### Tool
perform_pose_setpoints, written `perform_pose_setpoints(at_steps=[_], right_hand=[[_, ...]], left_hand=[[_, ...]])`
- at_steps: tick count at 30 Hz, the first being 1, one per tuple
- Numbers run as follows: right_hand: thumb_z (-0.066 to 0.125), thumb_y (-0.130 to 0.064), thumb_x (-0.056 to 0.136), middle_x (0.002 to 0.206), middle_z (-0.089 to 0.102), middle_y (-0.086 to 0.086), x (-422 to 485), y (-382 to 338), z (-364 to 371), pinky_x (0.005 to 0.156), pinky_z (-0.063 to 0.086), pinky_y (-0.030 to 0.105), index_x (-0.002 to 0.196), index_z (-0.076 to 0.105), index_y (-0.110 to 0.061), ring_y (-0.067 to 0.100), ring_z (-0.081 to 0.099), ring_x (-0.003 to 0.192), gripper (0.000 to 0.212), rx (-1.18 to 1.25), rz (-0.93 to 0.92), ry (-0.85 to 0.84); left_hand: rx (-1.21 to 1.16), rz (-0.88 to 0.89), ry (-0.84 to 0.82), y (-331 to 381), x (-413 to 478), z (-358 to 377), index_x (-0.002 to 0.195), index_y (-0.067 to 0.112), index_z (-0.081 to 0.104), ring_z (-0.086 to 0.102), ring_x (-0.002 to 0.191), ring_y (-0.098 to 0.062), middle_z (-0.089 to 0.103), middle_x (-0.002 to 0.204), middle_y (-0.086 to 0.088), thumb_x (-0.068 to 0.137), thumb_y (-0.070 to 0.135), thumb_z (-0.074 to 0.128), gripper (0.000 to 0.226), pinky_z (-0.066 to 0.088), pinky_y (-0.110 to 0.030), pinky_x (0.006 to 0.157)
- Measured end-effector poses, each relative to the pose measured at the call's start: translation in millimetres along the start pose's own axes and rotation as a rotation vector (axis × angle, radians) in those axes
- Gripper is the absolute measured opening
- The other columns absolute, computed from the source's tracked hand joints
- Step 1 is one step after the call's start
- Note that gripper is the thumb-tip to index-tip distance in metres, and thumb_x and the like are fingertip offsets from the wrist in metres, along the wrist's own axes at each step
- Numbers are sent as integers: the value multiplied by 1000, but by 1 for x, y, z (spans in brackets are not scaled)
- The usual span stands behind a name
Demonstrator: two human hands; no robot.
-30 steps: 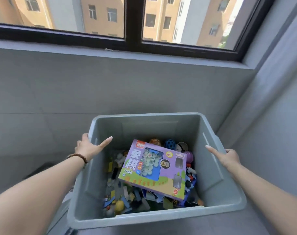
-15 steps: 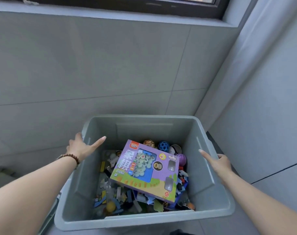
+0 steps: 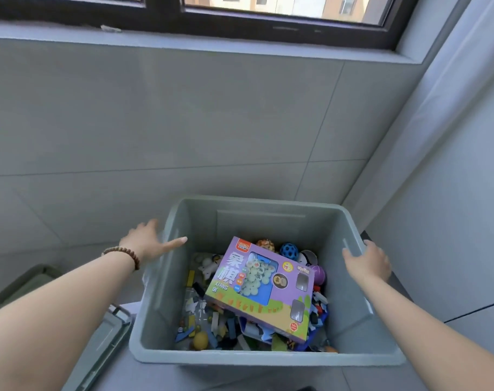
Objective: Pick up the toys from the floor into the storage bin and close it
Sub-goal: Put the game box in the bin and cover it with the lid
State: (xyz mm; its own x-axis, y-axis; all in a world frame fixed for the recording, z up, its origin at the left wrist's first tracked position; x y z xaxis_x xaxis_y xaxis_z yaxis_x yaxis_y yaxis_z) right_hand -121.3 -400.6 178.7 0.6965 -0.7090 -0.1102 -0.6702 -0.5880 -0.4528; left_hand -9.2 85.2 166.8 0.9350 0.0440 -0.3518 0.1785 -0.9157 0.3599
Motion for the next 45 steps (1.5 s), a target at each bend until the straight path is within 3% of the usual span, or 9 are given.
perform_pose_setpoints(at_steps=[7,14,20,26,31,36,39,42,45], right_hand=[[58,-37,89,149,31,0,-126,-227,60,107,29,32,141,37,-18,18,33,136,59,399,-440,-294],[61,-51,84,150,30,-2,-295,-357,199,109,31,33,142,36,-23,17,33,136,69,455,-494,-804],[60,-63,77,154,23,2,-346,-332,334,111,27,41,147,24,-20,25,28,139,90,203,-257,-1024],[69,-82,39,152,26,5,-339,-258,429,108,32,50,148,18,-19,29,32,136,135,59,107,-1013],[67,-90,20,128,54,8,-313,-187,523,98,44,49,132,43,-19,31,55,111,135,57,268,-1021],[64,-84,42,142,39,8,-337,-211,494,100,37,43,139,35,-15,31,43,122,122,99,280,-914],[63,-85,41,137,45,8,-334,-214,503,91,39,38,136,42,-13,27,47,105,121,136,249,-934],[65,-84,43,131,54,8,-336,-223,501,101,40,36,130,51,-9,27,52,112,116,141,221,-974],[67,-72,62,117,63,7,-334,-233,503,101,42,35,117,61,-7,25,57,109,85,145,132,-1058]], left_hand=[[-11,-127,184,-139,-43,-94,144,15,33,41,132,-31,39,147,-11,73,78,46,96,37,-43,106],[-145,-500,229,-360,-110,-103,145,10,30,39,132,-35,38,148,-14,71,82,43,104,34,-45,108],[-280,-647,138,-474,-119,-33,145,9,30,37,134,-34,35,149,-14,70,81,43,105,33,-45,110],[-295,-692,49,-527,-90,40,148,15,24,20,143,-29,21,156,-9,76,79,40,98,20,-42,117],[-347,-668,-96,-528,-54,92,150,22,17,20,144,-27,16,158,-1,68,89,29,107,20,-46,116],[-284,-624,-285,-505,-38,120,151,21,8,10,146,-29,3,160,-5,84,76,23,88,11,-39,119],[-266,-666,-328,-507,-37,128,151,29,4,0,146,-34,-11,159,-1,74,86,21,98,11,-51,117],[-261,-692,-327,-507,-38,131,150,35,0,-8,145,-34,-19,157,3,64,93,22,106,12,-57,115],[-227,-678,-318,-504,-39,130,149,35,-6,-12,145,-34,-23,156,2,65,92,23,106,10,-54,116]])
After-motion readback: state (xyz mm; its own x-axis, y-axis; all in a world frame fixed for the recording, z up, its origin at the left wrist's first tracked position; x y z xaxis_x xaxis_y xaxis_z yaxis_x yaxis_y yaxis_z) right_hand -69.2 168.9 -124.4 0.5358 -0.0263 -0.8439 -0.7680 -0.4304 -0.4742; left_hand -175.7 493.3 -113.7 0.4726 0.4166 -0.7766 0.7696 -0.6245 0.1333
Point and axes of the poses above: each hand's wrist, its own x-axis towards the middle knuckle, its own z-axis out of the palm, y = z × x, the point moved 8 cm from there along x, towards the middle knuckle
